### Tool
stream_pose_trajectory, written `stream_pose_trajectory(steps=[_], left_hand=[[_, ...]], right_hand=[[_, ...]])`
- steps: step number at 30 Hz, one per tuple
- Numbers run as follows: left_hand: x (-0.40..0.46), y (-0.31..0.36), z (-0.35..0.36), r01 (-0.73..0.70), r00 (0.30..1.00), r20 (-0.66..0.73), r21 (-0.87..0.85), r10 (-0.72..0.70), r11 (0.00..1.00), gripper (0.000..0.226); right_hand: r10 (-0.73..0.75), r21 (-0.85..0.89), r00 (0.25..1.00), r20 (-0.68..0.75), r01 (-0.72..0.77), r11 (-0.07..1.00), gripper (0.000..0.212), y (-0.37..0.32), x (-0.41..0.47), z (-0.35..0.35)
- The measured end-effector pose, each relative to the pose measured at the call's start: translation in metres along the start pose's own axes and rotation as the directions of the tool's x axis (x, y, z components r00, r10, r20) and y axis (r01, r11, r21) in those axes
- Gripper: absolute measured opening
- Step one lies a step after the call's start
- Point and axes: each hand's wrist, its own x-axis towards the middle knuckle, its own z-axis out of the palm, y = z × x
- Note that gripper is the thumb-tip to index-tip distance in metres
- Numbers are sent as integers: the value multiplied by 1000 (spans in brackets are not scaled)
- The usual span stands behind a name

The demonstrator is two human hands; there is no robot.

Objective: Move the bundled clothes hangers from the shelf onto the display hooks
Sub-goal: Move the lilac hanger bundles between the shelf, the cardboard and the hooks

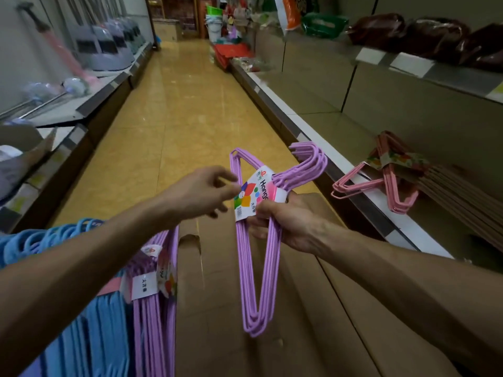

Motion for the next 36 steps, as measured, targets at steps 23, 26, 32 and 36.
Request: stream_pose_trajectory(steps=[23,26,32,36], left_hand=[[10,-40,-58,-207,976,166,482,143,851,66],[0,-60,-69,-166,982,160,469,102,867,67],[-16,-94,-71,-156,979,187,451,78,879,69],[-14,-110,-72,-145,971,238,479,31,866,69]], right_hand=[[-103,-320,989,103,131,938,49,105,16,95],[-133,-308,987,92,156,939,39,118,17,105],[-188,-298,980,-65,160,941,44,153,16,131],[-178,-310,981,-75,147,939,56,168,15,141]])
